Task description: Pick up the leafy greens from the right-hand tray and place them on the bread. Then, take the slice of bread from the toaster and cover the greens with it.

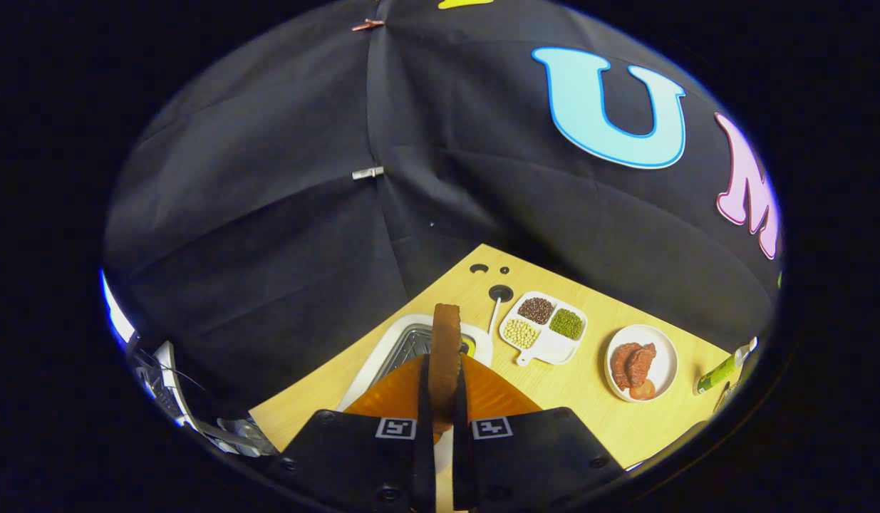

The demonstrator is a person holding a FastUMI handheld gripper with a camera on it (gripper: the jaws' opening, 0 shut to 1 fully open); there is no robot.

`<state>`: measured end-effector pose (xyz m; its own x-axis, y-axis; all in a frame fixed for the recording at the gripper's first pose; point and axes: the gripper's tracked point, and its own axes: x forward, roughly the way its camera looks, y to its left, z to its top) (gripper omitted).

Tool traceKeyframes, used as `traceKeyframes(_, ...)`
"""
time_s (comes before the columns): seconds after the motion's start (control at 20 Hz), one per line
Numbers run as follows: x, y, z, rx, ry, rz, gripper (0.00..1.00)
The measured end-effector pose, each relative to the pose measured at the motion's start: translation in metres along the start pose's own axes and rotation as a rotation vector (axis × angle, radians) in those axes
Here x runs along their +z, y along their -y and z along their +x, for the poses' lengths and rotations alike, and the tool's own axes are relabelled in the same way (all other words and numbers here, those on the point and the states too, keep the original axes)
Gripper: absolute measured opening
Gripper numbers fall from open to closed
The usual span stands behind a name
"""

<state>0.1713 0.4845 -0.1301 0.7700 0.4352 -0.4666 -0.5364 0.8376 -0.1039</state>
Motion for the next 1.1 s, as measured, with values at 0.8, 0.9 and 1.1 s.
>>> traceKeyframes(0.8,-0.115,0.095,-0.083,0.069,-0.069,0.228,0.14)
traceKeyframes(0.9,-0.142,0.103,-0.082,0.081,-0.089,0.248,0.13)
traceKeyframes(1.1,-0.183,0.115,-0.073,0.109,-0.108,0.275,0.13)
